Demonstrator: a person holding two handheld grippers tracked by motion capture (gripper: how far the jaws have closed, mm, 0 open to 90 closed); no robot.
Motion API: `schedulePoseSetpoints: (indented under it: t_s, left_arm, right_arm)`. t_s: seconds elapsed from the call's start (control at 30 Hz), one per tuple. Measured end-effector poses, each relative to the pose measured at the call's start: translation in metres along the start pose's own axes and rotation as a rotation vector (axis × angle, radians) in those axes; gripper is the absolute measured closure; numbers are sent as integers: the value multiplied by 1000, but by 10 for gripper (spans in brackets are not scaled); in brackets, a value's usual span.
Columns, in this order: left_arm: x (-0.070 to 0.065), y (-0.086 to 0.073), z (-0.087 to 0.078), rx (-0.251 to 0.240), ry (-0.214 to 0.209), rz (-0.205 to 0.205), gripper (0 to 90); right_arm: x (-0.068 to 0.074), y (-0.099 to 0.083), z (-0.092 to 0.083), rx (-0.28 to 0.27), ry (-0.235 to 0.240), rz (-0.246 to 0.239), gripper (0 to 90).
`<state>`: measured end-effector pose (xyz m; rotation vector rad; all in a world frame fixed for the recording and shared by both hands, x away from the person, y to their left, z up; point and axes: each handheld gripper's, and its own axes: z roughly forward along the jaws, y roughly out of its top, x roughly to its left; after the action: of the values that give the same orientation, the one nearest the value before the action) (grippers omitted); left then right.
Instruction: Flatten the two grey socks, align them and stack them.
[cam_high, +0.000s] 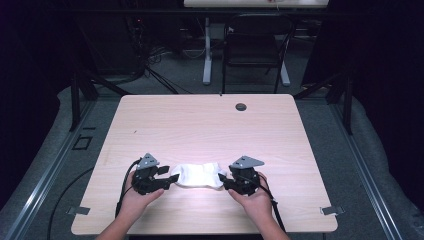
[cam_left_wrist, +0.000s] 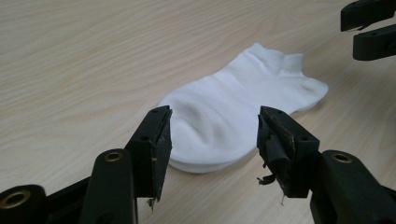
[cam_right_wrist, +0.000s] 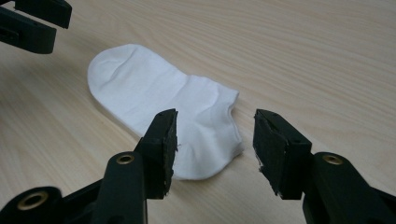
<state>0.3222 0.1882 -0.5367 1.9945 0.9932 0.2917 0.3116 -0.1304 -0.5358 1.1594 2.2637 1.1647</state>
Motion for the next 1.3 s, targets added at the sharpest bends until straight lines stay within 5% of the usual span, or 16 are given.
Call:
schedulePoseSetpoints:
  t_s: [0.67,1.03,1.3]
  left_arm:
    - [13,-32,-42,17,50,-33,432]
    - [17,-40,-39,49,73,9,435]
    - [17,-46,-25,86,66,10,439]
  right_arm:
    - [14,-25,-28,9,30,-20,483]
    - [20,-40,-16,42,56,-65,489]
    - [19,-47,-8,52,89,-41,511]
